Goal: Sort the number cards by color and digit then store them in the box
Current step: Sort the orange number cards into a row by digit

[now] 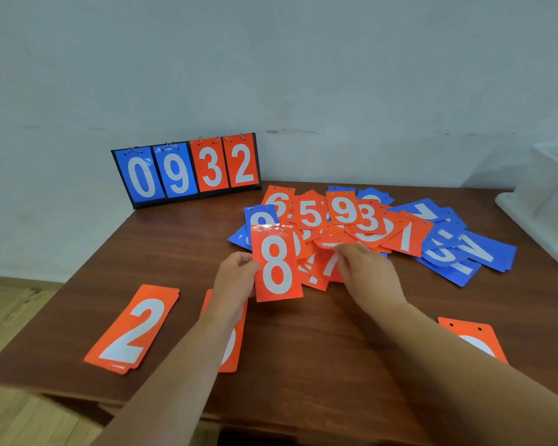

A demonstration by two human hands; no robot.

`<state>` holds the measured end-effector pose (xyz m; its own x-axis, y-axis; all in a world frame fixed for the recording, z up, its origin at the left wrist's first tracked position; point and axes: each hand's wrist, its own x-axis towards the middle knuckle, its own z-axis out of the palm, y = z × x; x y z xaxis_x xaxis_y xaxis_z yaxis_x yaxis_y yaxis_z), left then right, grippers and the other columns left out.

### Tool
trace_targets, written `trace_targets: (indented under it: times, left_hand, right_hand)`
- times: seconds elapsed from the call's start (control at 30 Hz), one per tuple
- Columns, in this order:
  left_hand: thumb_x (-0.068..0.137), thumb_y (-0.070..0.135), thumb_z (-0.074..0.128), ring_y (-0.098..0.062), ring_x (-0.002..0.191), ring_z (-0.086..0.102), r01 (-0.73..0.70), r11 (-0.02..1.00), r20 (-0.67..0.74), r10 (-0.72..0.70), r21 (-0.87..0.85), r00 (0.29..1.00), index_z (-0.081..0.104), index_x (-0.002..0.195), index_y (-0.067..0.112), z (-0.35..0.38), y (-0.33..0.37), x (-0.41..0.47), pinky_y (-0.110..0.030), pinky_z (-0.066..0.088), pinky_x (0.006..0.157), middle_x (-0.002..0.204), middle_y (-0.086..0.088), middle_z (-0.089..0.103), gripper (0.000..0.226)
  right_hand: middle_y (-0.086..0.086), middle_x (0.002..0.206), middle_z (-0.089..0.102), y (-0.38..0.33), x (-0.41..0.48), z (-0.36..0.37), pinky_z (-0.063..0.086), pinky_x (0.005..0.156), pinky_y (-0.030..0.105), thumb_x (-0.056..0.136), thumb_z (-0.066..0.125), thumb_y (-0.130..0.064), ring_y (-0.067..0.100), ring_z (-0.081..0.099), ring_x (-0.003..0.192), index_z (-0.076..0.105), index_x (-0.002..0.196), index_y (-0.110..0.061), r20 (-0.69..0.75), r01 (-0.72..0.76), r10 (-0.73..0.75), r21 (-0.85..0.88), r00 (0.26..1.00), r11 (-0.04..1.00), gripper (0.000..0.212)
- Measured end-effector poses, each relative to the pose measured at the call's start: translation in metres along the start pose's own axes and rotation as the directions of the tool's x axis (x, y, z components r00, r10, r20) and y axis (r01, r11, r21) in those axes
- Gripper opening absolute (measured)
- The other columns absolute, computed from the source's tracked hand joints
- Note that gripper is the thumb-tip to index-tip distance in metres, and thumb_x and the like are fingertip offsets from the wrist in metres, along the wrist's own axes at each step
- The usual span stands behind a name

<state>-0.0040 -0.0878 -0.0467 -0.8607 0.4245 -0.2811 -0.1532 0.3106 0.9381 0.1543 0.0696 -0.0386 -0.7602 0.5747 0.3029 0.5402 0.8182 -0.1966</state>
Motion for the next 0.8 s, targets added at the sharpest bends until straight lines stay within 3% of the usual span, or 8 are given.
trace_targets:
  times: [0.1,0.17,0.37,0.53,0.6,0.67,0.73,0.8]
  left_hand:
    - [0.098,0.029,0.060,-0.020,0.096,0.071,0.017,0.999,0.039,-0.016,-0.031,0.999,0.057,0.116,0.019,0.002,0.004,-0.006,-0.040,0.062,0.080,0.113,-0.002,0.069,0.021]
    - [0.098,0.026,0.060,-0.019,0.094,0.072,0.019,0.997,0.085,-0.012,-0.077,0.996,0.057,0.117,0.019,0.003,0.006,-0.013,-0.039,0.062,0.078,0.111,-0.002,0.070,0.021]
    - [0.105,0.023,0.044,-0.024,0.094,0.074,0.122,0.896,0.322,0.025,-0.427,0.946,0.063,0.119,0.012,0.006,0.015,-0.047,-0.040,0.059,0.078,0.104,-0.009,0.076,0.026]
    - [0.101,0.020,0.054,-0.026,0.106,0.071,-0.011,0.918,0.349,0.162,-0.397,0.923,0.059,0.129,0.016,0.008,0.003,-0.073,-0.050,0.056,0.093,0.116,-0.006,0.073,0.029]
    - [0.100,0.010,0.055,-0.028,0.106,0.070,-0.088,0.920,0.314,0.219,-0.383,0.924,0.060,0.127,0.016,0.010,-0.004,-0.079,-0.053,0.054,0.095,0.115,-0.007,0.074,0.028]
    - [0.098,0.011,0.059,-0.028,0.108,0.070,-0.115,0.923,0.310,0.238,-0.366,0.921,0.058,0.129,0.018,0.014,-0.006,-0.086,-0.054,0.052,0.097,0.117,-0.007,0.073,0.032]
    - [0.096,0.018,0.063,-0.025,0.109,0.070,-0.105,0.941,0.347,0.220,-0.321,0.912,0.054,0.133,0.021,0.018,-0.005,-0.095,-0.055,0.052,0.097,0.119,-0.004,0.072,0.039]
    - [0.093,0.027,0.065,-0.022,0.110,0.069,-0.089,0.960,0.404,0.194,-0.265,0.894,0.051,0.136,0.025,0.023,-0.005,-0.104,-0.054,0.053,0.096,0.122,0.001,0.071,0.045]
  right_hand:
    - [0.004,0.108,0.072,-0.005,-0.012,-0.014,0.055,0.079,0.035,0.095,0.060,-0.016,0.023,0.068,0.097,0.069,0.117,-0.012,-0.373,0.042,0.009,0.128,0.928,0.991,0.024]
    - [0.004,0.110,0.072,-0.012,-0.022,-0.017,0.054,0.083,0.036,0.092,0.065,-0.014,0.022,0.067,0.102,0.070,0.115,-0.012,-0.453,0.139,-0.063,0.136,0.889,0.981,0.024]
    - [0.004,0.124,0.062,-0.028,-0.061,-0.006,0.048,0.095,0.042,0.094,0.053,-0.034,0.027,0.055,0.116,0.070,0.116,-0.027,-0.187,0.364,-0.344,0.084,0.920,0.928,0.029]
    - [0.001,0.142,0.044,-0.031,-0.091,-0.010,0.035,0.110,0.042,0.091,0.052,-0.054,0.024,0.033,0.138,0.067,0.121,-0.033,-0.071,0.339,-0.332,0.160,0.941,0.927,0.039]
    - [-0.005,0.147,0.035,-0.033,-0.102,-0.017,0.026,0.111,0.030,0.089,0.055,-0.058,0.016,0.024,0.142,0.061,0.127,-0.032,-0.084,0.254,-0.240,0.270,0.967,0.929,0.047]
    - [-0.011,0.141,0.035,-0.036,-0.108,-0.030,0.032,0.106,0.022,0.089,0.062,-0.050,0.006,0.031,0.134,0.051,0.133,-0.028,-0.107,0.045,0.009,0.492,0.994,0.870,0.050]
    - [-0.015,0.126,0.046,-0.038,-0.106,-0.046,0.042,0.091,0.018,0.092,0.062,-0.041,-0.001,0.048,0.115,0.048,0.132,-0.027,0.055,-0.238,0.290,0.726,0.955,0.645,0.045]
    - [-0.014,0.109,0.062,-0.034,-0.103,-0.056,0.050,0.077,0.018,0.097,0.057,-0.034,0.001,0.062,0.095,0.058,0.119,-0.023,0.265,-0.394,0.349,0.838,0.899,0.378,0.025]
